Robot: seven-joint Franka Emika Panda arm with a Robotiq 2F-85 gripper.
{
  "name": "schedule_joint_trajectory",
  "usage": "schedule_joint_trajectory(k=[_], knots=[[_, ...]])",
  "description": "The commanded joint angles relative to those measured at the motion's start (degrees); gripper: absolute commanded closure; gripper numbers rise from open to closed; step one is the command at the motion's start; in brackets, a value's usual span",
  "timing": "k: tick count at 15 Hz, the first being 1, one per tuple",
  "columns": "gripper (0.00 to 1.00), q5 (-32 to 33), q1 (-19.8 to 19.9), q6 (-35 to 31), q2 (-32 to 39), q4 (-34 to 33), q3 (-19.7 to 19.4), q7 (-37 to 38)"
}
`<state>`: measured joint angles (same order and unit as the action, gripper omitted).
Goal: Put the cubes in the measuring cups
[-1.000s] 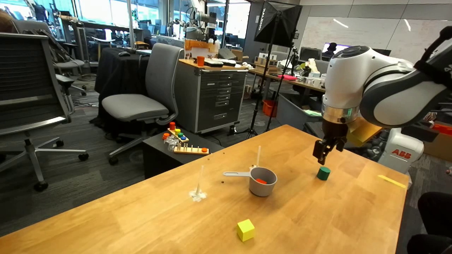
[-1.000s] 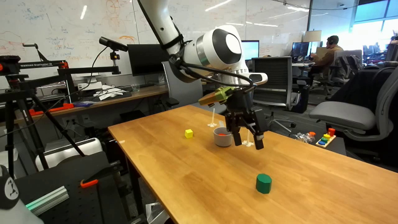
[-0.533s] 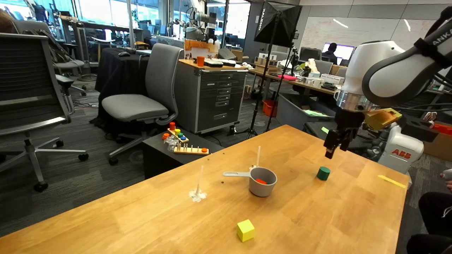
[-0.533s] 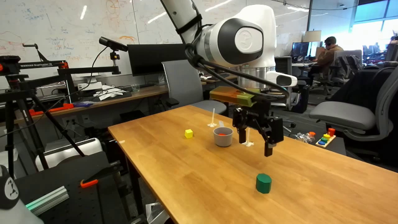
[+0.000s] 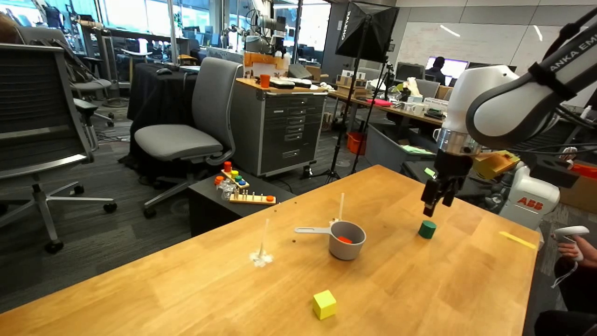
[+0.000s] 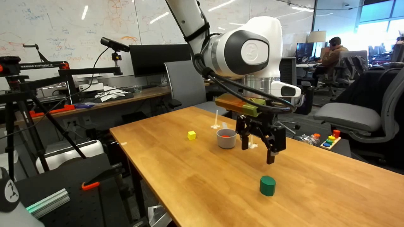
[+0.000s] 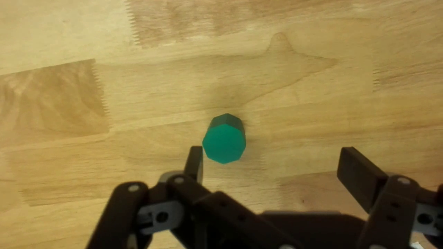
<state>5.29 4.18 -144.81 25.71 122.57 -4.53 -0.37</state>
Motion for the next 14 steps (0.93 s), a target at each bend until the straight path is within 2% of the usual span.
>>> schedule_joint_trajectory(k=[1,7,14], knots=[[0.0,-0.52,-0.78,1.9,3.85,-5.58,-0.23,1.69],[0.0,1.47,-2.4,3.25,9.9,-12.3,-2.9,6.33],[0.0,1.98,-2.56,8.01,10.29,-11.74,-4.78,8.97]])
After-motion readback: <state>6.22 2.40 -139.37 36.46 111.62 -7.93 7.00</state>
